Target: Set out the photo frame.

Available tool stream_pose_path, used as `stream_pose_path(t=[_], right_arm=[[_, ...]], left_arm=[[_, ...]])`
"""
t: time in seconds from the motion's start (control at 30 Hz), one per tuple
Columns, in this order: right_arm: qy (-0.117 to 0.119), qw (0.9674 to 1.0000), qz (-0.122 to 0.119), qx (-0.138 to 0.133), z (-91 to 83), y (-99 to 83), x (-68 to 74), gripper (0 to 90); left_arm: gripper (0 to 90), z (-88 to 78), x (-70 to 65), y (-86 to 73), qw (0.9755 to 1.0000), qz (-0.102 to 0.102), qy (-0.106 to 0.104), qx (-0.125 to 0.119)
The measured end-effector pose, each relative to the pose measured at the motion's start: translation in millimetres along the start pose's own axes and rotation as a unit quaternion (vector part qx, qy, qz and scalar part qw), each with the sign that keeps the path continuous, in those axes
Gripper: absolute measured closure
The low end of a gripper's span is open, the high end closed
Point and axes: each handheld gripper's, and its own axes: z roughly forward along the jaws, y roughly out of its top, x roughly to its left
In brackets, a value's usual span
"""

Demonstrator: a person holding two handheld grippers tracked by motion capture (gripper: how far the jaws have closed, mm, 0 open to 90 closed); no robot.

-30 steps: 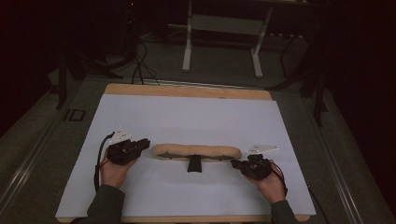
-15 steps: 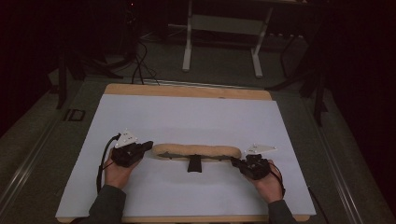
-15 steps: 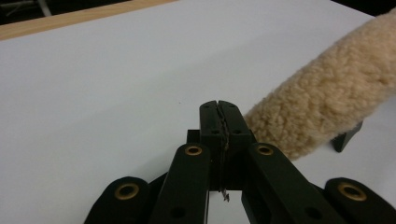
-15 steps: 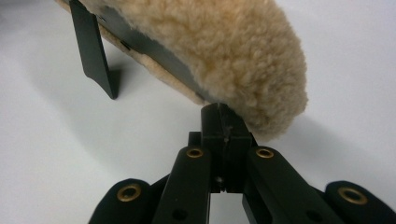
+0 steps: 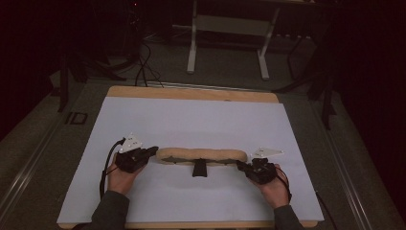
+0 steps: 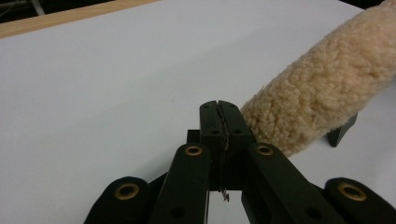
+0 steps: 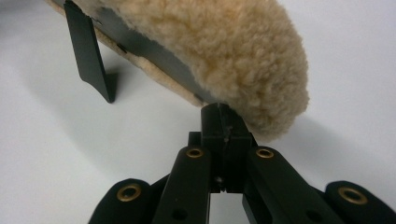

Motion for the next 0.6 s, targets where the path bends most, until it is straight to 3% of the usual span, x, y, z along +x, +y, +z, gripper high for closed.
stream_pose_path(t=[0.6], right_arm=[[-0.022,0.9995,0.017,-0.013,-0.1,1.3,-2.8,90.0]], left_arm=[[90.0,-3.9,-6.2,-2.1,1.0,0.009,-0.001,0.003]])
